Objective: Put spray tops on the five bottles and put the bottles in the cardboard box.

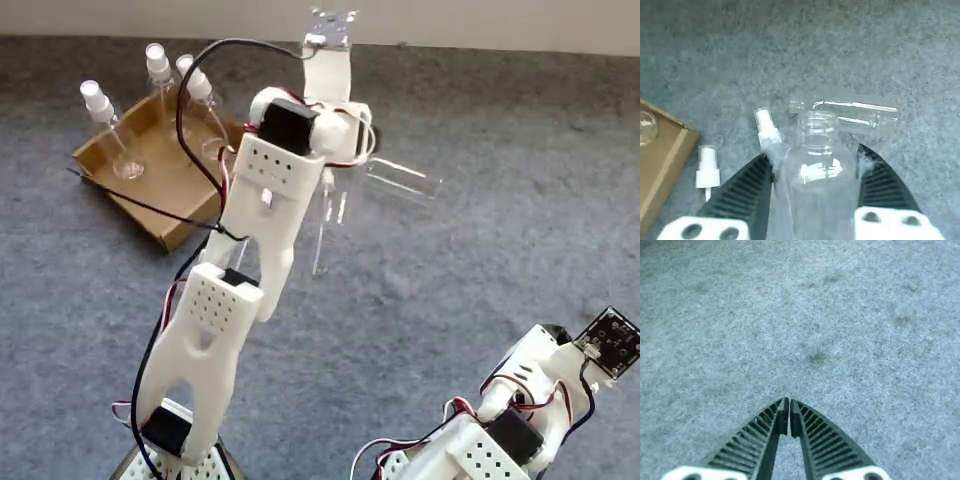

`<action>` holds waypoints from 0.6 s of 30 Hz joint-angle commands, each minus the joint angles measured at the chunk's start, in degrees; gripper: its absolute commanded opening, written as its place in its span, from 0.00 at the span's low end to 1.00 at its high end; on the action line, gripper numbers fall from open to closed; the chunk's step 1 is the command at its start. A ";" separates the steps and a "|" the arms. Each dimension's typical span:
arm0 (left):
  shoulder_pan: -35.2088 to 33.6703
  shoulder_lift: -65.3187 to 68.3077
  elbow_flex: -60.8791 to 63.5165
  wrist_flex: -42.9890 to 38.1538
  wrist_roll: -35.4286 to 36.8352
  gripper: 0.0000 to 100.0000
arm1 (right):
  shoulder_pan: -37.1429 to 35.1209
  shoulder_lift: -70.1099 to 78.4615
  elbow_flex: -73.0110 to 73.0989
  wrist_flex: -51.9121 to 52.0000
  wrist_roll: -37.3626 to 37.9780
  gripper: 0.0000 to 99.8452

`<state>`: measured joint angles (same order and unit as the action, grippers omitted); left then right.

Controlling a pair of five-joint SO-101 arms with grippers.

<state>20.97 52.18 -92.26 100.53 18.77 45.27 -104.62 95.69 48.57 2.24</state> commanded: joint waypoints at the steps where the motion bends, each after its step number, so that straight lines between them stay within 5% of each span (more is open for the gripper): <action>1: -0.40 -7.87 -2.59 0.35 -7.47 0.02 | 0.22 -0.66 8.84 0.31 0.62 0.01; 12: -3.65 -17.19 -2.07 0.44 -7.65 0.02 | 0.48 -0.66 8.84 0.31 0.62 0.01; 18: -5.67 -27.12 9.89 0.44 -7.74 0.02 | 0.48 -0.66 8.84 0.31 0.62 0.01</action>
<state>16.75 34.42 -89.36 100.53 11.56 45.27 -104.62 95.69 48.57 2.24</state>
